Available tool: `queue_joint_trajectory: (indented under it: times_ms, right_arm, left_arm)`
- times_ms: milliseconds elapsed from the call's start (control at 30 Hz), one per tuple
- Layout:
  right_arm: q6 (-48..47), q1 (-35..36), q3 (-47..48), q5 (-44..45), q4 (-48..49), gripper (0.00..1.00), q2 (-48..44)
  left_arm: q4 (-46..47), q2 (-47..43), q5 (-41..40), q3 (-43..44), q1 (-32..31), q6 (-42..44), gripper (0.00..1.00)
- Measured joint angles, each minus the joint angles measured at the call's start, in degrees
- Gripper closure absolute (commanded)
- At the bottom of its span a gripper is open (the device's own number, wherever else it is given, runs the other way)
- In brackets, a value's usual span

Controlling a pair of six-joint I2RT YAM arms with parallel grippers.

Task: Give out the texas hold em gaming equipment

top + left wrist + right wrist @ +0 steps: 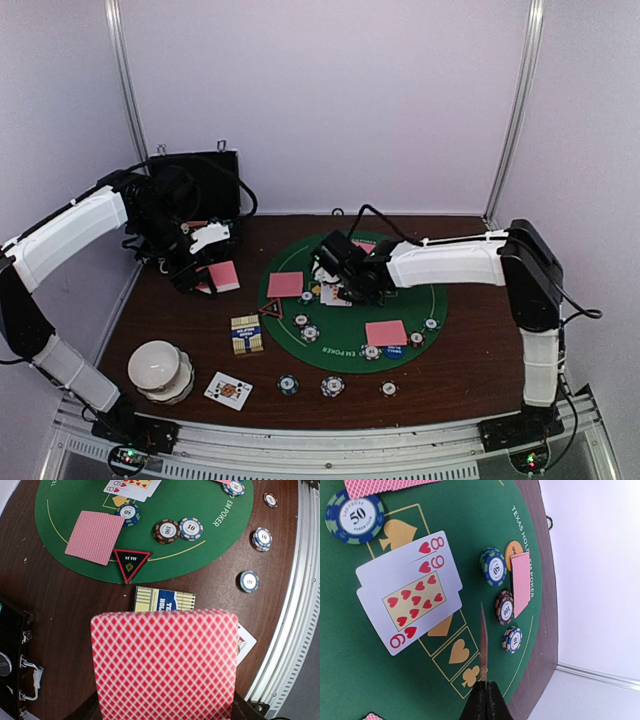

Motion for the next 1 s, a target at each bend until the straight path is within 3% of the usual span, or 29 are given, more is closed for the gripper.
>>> queue_joint_trajectory:
  times_ms: [167,400,600,733,833,1000]
  right_arm:
    - [-8.28,0.72,-2.1,4.72,7.43,1.0,4.07]
    - [-12.22,1.33,-5.4,7.08,13.03,0.99,4.87]
    - [-11.23,2.19,-6.95,7.17,12.09,0.52,5.22]
    - [-9.38,2.34,-8.68,7.26,12.13,0.32,5.2]
    - [-8.87,2.34,-9.62,7.89,12.31,0.02,5.09]
    - [-6.97,1.99,-9.46,12.33,15.23,0.01,2.51]
  left_arm:
    - [0.02,-0.31,-0.02,-0.39,0.0,0.0,1.0]
    - [0.02,-1.09,0.0,-1.14,0.0,0.0,1.0]
    - [0.04,-1.09,0.15,-1.38,0.0,0.0,1.0]
    - [0.04,-1.09,0.26,-1.38,0.0,0.0,1.0]
    - [0.04,-1.09,0.37,-1.38,0.0,0.0,1.0]
    - [0.0,-1.07,0.55,-1.36,0.0,-0.02,1.0]
